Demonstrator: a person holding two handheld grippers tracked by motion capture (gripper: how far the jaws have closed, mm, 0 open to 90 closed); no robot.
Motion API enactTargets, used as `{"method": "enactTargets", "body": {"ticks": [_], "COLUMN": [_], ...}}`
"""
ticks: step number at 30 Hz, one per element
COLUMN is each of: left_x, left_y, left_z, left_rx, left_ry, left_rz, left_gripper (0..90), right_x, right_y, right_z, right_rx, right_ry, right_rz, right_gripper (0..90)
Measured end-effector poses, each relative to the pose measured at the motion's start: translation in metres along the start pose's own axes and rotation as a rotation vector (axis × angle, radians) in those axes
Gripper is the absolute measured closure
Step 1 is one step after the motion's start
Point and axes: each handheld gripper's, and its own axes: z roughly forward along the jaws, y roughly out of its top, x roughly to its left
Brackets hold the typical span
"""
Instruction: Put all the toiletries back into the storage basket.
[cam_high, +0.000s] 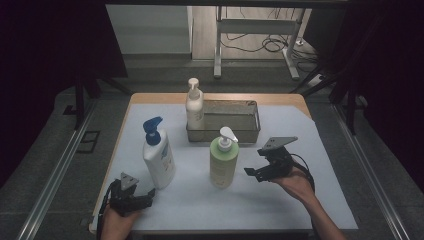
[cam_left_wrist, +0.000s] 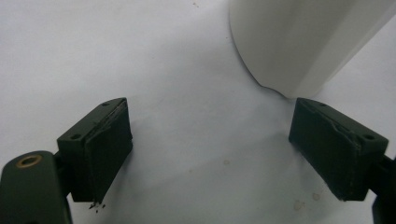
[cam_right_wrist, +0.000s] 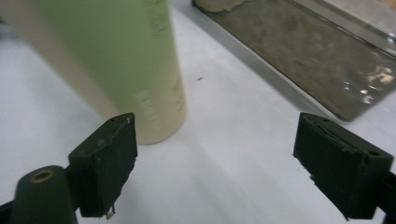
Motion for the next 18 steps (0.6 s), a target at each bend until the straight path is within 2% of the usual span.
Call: {"method": "enactTargets", "body": {"ticks": [1, 6, 7, 18], "left_x": [0.000, 0.000, 0.000, 0.000], "left_y": [0.000, 0.000, 0.000, 0.000], "left_z": [0.000, 0.000, 0.000, 0.000], "left_rx": [0.000, 0.001, 0.001, 0.000], "left_ry": [0.000, 0.000, 0.001, 0.001], "left_rz": [0.000, -0.001, -0.001, 0.001], "left_gripper": [13.1, 13.1, 13.1, 13.1], "right_x": [0.005, 0.013, 0.018, 0.035], "right_y": [0.000, 0.003, 0.005, 0.021], "right_z": [-0.001, -0.001, 0.000, 0.004], "right_rx": [-0.001, -0.013, -0.017, -0.048], "right_ry": [0.011, 0.023, 0.025, 0.054], "right_rz": [-0.004, -0.018, -0.033, -0.056], "right_gripper": [6.8, 2.7, 0.9, 0.0]}}
